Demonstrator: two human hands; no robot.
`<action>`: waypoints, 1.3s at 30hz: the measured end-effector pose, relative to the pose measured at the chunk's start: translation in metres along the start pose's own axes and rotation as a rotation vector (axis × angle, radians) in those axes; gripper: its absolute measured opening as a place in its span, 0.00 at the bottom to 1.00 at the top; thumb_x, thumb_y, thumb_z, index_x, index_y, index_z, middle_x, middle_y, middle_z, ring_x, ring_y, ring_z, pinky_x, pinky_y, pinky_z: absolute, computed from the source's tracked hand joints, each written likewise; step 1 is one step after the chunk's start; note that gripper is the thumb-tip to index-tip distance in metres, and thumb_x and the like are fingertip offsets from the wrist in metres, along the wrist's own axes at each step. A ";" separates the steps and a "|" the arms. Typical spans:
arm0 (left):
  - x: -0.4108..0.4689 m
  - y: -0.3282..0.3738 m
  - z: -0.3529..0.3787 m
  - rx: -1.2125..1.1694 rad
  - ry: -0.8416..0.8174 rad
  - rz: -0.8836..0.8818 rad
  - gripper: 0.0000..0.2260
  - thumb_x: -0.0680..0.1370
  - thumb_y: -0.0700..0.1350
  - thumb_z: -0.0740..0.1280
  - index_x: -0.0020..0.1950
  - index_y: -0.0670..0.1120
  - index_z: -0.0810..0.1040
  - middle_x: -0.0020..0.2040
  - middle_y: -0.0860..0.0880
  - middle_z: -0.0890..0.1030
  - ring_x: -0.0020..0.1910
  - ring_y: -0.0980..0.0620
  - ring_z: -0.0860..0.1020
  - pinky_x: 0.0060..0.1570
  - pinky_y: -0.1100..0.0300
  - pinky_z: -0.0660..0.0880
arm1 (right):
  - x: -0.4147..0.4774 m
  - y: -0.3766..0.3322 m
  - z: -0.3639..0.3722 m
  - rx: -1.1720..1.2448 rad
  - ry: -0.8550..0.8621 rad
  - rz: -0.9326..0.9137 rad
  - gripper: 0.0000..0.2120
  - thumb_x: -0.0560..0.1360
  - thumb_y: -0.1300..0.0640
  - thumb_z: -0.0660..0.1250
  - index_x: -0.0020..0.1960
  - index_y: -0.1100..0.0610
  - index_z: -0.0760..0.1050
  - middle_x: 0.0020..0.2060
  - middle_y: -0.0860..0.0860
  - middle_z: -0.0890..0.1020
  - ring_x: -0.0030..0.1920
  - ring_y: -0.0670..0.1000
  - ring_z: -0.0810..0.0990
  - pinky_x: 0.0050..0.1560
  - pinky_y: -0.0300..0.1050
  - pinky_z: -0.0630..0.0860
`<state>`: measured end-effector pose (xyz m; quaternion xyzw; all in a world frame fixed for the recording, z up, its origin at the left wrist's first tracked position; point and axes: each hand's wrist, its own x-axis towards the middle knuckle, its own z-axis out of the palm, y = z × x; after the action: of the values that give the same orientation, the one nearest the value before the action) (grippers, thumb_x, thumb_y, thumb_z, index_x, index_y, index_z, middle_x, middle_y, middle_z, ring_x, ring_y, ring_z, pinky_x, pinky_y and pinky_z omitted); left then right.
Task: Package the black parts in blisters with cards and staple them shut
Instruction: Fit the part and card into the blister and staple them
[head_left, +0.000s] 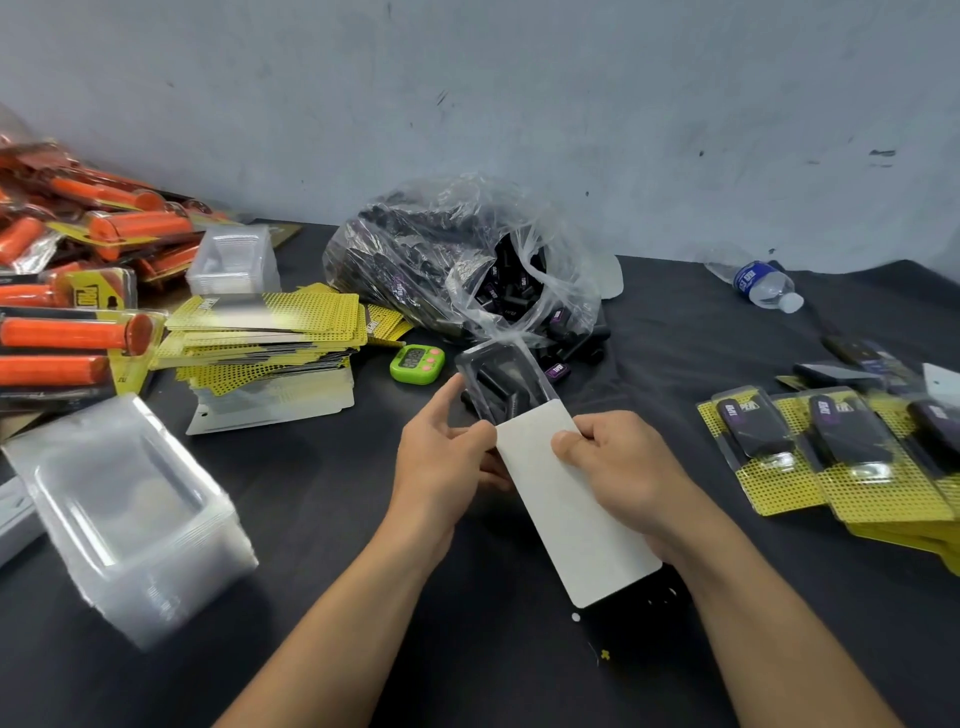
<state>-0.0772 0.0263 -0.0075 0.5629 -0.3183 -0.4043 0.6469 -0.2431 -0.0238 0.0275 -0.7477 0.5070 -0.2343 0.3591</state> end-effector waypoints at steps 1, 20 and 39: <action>-0.001 0.001 -0.001 0.011 -0.004 0.005 0.35 0.76 0.32 0.66 0.81 0.53 0.66 0.39 0.40 0.86 0.32 0.47 0.82 0.31 0.55 0.80 | 0.000 -0.001 0.000 0.025 0.000 0.002 0.16 0.81 0.52 0.65 0.41 0.63 0.76 0.33 0.53 0.80 0.35 0.50 0.77 0.37 0.46 0.72; -0.010 -0.003 0.007 0.116 -0.002 0.087 0.17 0.76 0.38 0.74 0.61 0.53 0.80 0.33 0.45 0.84 0.25 0.51 0.80 0.23 0.60 0.74 | 0.003 0.002 0.004 -0.040 0.253 -0.013 0.26 0.72 0.38 0.74 0.35 0.60 0.72 0.27 0.50 0.79 0.25 0.45 0.72 0.26 0.42 0.67; -0.013 -0.003 0.005 0.272 0.188 0.242 0.21 0.78 0.58 0.69 0.33 0.43 0.76 0.31 0.45 0.81 0.31 0.45 0.80 0.30 0.47 0.77 | -0.002 -0.001 0.010 0.032 0.168 -0.078 0.28 0.73 0.38 0.73 0.34 0.63 0.74 0.22 0.49 0.72 0.24 0.47 0.68 0.24 0.38 0.64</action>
<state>-0.0880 0.0351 -0.0086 0.6378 -0.3735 -0.2226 0.6357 -0.2359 -0.0185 0.0219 -0.7389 0.5020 -0.3181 0.3176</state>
